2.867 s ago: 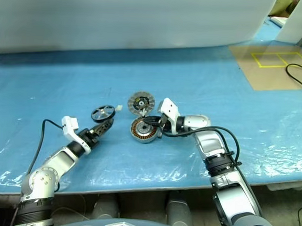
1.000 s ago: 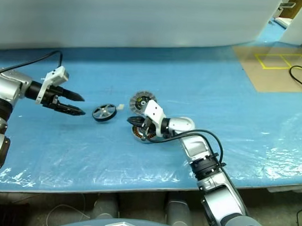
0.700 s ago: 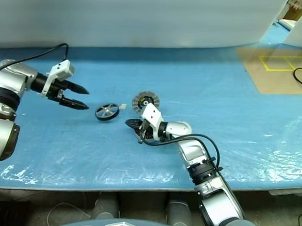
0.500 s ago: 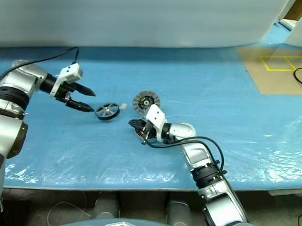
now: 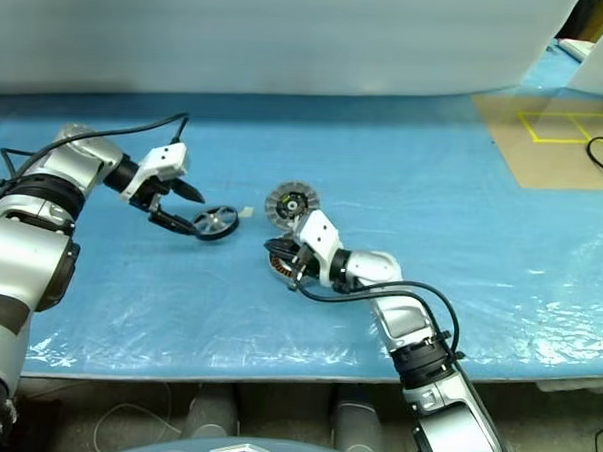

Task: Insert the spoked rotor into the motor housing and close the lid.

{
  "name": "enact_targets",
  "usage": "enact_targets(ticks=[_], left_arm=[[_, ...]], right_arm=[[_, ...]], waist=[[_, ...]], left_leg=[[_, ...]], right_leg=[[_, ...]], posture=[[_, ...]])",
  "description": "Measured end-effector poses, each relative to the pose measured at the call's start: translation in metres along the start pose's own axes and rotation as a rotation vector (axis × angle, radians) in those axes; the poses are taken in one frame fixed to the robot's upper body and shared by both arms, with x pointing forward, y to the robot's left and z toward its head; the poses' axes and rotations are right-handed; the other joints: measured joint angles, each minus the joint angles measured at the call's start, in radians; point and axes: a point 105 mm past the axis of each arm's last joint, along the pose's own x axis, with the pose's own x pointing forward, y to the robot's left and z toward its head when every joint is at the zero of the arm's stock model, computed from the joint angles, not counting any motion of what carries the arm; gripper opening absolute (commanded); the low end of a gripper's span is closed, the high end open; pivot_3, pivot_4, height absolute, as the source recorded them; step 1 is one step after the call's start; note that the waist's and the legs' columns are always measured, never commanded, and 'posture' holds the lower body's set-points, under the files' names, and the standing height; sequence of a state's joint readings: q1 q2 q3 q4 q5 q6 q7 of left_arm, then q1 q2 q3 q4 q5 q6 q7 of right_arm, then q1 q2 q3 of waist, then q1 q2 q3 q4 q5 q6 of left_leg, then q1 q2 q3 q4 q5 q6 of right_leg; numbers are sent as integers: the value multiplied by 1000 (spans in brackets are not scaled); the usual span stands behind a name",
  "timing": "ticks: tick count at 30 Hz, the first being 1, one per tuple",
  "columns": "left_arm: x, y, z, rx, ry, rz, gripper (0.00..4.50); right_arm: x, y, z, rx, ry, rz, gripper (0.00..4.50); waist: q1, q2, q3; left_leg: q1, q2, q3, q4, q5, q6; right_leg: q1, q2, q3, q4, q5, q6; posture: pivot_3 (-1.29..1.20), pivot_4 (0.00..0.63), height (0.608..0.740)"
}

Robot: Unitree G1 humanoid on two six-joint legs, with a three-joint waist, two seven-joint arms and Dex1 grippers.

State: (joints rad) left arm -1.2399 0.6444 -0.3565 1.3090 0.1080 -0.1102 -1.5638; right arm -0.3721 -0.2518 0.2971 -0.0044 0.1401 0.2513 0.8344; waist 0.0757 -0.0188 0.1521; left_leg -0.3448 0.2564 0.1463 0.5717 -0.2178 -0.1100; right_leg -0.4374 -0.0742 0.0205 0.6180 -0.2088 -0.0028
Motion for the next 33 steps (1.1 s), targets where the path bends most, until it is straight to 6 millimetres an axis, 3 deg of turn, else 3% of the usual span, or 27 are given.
enact_targets(ticks=[20, 33], left_arm=[[24, 9, 3, -20, 47, 69, 4500], [25, 10, -2, -62, 102, 78, 4500]], right_arm=[[-4, 2, -4, 28, 14, -50, 22], [-6, 4, -5, 31, 11, -71, 22]], waist=[[-1, 0, 0], [0, 0, 0]], left_leg=[[0, 0, 0, 0, 0, 0], [0, 0, 0, 0, 0, 0]], right_leg=[[0, 0, 0, 0, 0, 0], [0, 0, 1, 0, 0, 1]], posture=[[0, 150, 740], [0, 150, 740]])
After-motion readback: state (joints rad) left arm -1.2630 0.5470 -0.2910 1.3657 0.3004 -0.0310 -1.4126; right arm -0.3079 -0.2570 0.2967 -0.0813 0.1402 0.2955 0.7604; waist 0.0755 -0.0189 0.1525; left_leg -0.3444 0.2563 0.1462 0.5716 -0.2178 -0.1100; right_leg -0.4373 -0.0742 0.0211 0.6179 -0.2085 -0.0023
